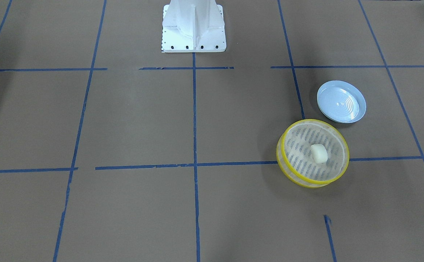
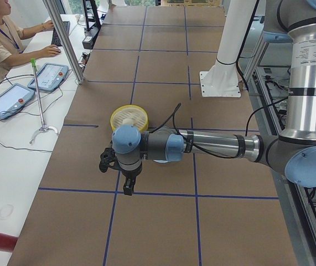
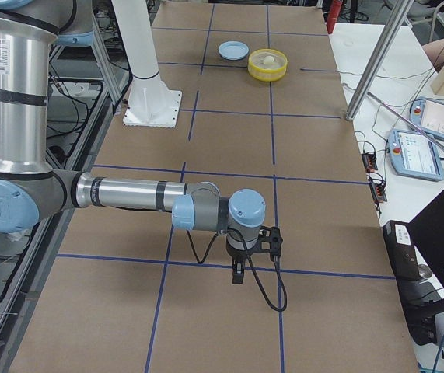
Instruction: Place bun in steamer
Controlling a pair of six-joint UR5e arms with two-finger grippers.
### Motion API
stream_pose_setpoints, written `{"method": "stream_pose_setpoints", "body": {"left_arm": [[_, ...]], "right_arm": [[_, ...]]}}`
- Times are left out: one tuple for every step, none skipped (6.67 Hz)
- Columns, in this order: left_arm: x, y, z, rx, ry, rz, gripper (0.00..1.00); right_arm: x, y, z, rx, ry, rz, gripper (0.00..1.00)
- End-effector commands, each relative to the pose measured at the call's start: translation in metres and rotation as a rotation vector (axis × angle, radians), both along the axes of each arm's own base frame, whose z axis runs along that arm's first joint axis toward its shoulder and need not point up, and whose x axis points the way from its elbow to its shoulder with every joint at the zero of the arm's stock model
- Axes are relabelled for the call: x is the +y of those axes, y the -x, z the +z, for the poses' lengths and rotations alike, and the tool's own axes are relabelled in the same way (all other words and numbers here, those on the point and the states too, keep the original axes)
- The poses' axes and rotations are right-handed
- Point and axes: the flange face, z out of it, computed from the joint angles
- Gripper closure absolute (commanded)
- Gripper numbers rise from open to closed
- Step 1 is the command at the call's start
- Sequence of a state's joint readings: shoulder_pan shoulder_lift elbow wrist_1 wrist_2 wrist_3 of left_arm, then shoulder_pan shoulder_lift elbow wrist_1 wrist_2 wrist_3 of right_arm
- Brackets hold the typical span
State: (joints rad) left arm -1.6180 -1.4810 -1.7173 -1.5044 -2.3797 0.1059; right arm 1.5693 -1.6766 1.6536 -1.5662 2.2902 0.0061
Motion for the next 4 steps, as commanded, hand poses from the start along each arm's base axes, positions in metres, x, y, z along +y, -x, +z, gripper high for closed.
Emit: {"method": "stream_pose_setpoints", "body": {"left_arm": [[-0.006,0.001,-0.011,0.005,-0.053,-0.012,0.0],[-0.005,0.005,-0.016,0.005,-0.072,-0.016,0.0],[-0.01,0.006,-0.029,0.003,-0.1,-0.015,0.0],[-0.01,0.019,-0.064,0.001,-0.165,-0.043,0.0]], "right_arm": [[0.0,0.0,0.0,0.0,0.0,0.0,0.0],[0.0,0.0,0.0,0.0,0.0,0.0,0.0],[0.0,0.0,0.0,0.0,0.0,0.0,0.0],[0.0,0.0,0.0,0.0,0.0,0.0,0.0]]}}
